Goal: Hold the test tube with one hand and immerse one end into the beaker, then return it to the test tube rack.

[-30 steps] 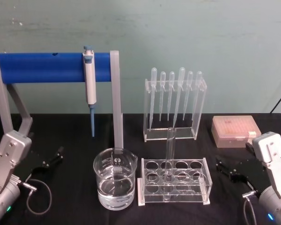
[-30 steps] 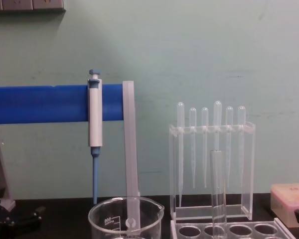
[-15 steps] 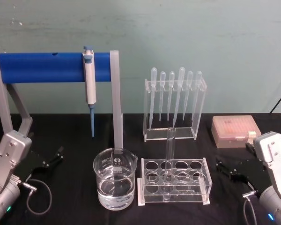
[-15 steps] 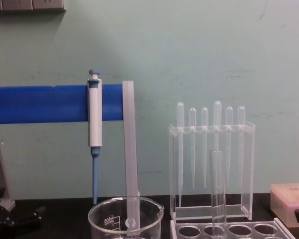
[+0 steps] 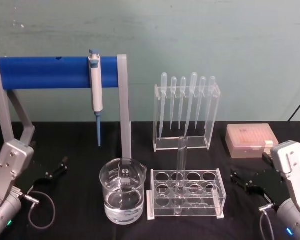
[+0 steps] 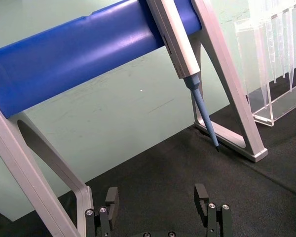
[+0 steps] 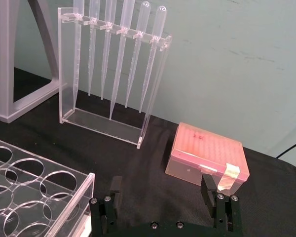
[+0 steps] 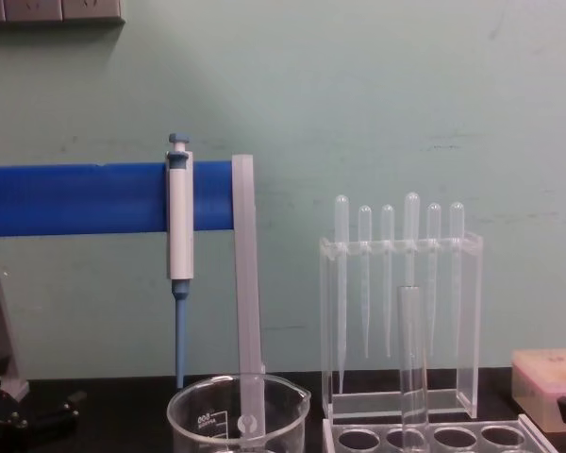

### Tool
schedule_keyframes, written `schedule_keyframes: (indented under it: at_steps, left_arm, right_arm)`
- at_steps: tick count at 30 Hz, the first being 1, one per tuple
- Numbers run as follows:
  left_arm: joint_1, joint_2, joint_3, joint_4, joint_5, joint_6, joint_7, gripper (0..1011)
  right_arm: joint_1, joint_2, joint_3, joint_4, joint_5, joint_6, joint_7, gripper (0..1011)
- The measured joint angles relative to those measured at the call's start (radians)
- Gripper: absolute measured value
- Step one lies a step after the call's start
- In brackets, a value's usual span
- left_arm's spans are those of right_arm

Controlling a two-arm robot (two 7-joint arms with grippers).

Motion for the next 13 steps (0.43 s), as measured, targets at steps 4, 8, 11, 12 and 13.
schedule_keyframes:
  at_steps: [4, 8, 11, 12, 13]
  left_arm:
    - [0.000, 0.000, 0.000, 0.000, 0.000, 0.000, 0.000, 1000]
    - [0.000, 0.000, 0.000, 0.000, 0.000, 0.000, 0.000, 1000]
    - [0.000, 0.000, 0.000, 0.000, 0.000, 0.000, 0.000, 1000]
    - [0.000, 0.000, 0.000, 0.000, 0.000, 0.000, 0.000, 1000]
    - [0.000, 0.000, 0.000, 0.000, 0.000, 0.000, 0.000, 1000]
  right_arm:
    - [0.000, 0.000, 0.000, 0.000, 0.000, 0.000, 0.001, 1003]
    - [0.000, 0.000, 0.000, 0.000, 0.001, 0.000, 0.001, 1003]
    - [0.000, 0.000, 0.000, 0.000, 0.002, 0.000, 0.001, 1003]
    - [0.000, 0.000, 0.000, 0.000, 0.002, 0.000, 0.001, 1003]
    - [0.000, 0.000, 0.000, 0.000, 0.002, 0.000, 0.002, 1003]
